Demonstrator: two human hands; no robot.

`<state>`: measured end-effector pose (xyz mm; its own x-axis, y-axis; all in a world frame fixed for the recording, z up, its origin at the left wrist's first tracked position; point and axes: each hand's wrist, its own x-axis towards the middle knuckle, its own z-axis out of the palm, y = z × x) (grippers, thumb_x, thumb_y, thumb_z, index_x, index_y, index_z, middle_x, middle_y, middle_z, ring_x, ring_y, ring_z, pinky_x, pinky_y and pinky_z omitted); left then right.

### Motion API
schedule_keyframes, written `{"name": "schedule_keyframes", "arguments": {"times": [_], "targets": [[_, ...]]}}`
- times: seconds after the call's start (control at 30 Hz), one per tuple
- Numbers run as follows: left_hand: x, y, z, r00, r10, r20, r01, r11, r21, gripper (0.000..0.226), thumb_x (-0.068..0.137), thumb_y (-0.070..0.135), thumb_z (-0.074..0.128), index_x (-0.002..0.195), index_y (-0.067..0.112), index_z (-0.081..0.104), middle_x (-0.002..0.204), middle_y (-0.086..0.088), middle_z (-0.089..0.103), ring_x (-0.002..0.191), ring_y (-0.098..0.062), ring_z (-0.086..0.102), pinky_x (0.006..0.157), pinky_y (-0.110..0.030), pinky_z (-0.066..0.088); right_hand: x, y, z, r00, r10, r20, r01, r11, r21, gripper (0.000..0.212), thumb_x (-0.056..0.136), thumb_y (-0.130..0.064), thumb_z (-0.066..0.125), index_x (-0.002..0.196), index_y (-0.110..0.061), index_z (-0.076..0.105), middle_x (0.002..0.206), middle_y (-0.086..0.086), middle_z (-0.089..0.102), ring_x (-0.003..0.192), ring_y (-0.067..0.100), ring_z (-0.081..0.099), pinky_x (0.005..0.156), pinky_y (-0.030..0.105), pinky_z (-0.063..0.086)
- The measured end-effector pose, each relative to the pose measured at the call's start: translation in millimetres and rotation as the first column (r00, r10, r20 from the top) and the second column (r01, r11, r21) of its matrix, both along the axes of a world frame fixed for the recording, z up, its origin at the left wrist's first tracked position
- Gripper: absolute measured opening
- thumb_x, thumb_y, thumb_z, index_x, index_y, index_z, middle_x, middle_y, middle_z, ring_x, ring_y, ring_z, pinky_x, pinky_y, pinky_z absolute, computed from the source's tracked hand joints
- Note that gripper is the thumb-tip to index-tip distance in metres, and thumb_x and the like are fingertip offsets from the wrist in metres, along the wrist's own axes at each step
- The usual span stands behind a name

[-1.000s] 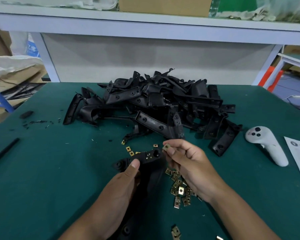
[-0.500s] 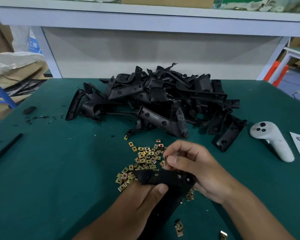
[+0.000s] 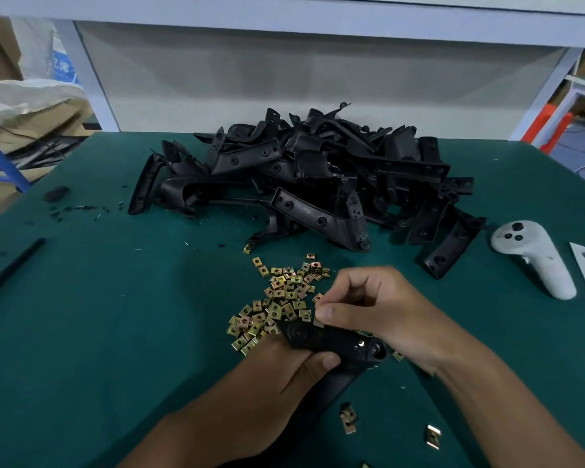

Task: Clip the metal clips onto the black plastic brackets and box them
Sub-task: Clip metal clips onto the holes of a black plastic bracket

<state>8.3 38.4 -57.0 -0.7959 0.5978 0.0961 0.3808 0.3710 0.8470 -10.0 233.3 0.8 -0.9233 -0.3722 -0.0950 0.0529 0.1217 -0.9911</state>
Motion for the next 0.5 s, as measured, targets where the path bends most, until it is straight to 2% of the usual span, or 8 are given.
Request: {"name": "schedule_keyframes", "arguments": {"times": [0.07, 0.2, 0.3, 0.4, 0.5], "targets": [[-0.2, 0.2, 0.5, 1.0, 0.003, 0.004, -0.003, 1.0, 0.008, 0.059, 0.099, 0.061, 0.033, 0.1, 0.012, 0.066, 0.09, 0.001, 0.065, 0.083, -0.013, 0.061, 0.077, -0.034, 0.048, -0.1, 0.8, 0.5, 1.0, 0.002, -0.013, -0.001, 1.0, 0.017, 0.003, 0.077, -0.029, 0.08, 0.076, -0.029, 0.078, 0.088, 0.0, 0.078, 0.081, 0.006, 0.07, 0.072, 0.015, 0.052], [-0.5, -0.9, 2.4, 1.0, -0.003, 0.025, 0.003, 1.0, 0.026, 0.05, 0.104, 0.052, 0.037, 0.094, 0.011, 0.065, 0.088, 0.004, 0.063, 0.08, -0.01, 0.059, 0.076, -0.024, 0.048, -0.8, 2.5, 2.0, 0.998, 0.019, -0.052, -0.016, 0.998, 0.056, 0.004, 0.081, -0.028, 0.078, 0.081, -0.023, 0.078, 0.089, -0.004, 0.077, 0.079, 0.004, 0.069, 0.07, 0.013, 0.051], [-0.7, -1.2, 3.2, 1.0, -0.015, 0.028, 0.014, 1.0, 0.026, 0.058, 0.102, 0.055, 0.034, 0.097, 0.007, 0.066, 0.09, -0.004, 0.066, 0.084, -0.016, 0.061, 0.081, -0.036, 0.046, -0.8, 3.1, 2.4, 0.997, 0.025, -0.067, -0.02, 0.997, 0.078, 0.003, 0.081, -0.029, 0.078, 0.08, -0.025, 0.078, 0.089, -0.005, 0.077, 0.079, 0.003, 0.068, 0.07, 0.013, 0.051], [-0.8, -2.2, 3.4, 0.999, -0.037, 0.022, 0.036, 0.998, 0.042, 0.057, 0.102, 0.057, 0.033, 0.1, 0.011, 0.066, 0.092, 0.0, 0.065, 0.086, -0.015, 0.061, 0.082, -0.034, 0.046, -0.8, 4.5, 1.6, 0.997, 0.034, -0.071, -0.026, 0.994, 0.106, 0.004, 0.081, -0.028, 0.078, 0.081, -0.024, 0.077, 0.088, -0.005, 0.077, 0.08, 0.005, 0.069, 0.071, 0.014, 0.052], [-1.7, -2.8, 3.1, 0.998, -0.055, 0.031, 0.054, 0.998, 0.033, 0.062, 0.101, 0.065, 0.032, 0.097, 0.013, 0.065, 0.093, -0.002, 0.067, 0.088, -0.017, 0.063, 0.082, -0.039, 0.046, -0.2, 6.8, 1.4, 0.998, 0.043, -0.055, -0.036, 0.993, 0.111, 0.005, 0.083, -0.026, 0.078, 0.082, -0.021, 0.076, 0.085, -0.005, 0.076, 0.079, 0.004, 0.067, 0.071, 0.014, 0.05]]}}
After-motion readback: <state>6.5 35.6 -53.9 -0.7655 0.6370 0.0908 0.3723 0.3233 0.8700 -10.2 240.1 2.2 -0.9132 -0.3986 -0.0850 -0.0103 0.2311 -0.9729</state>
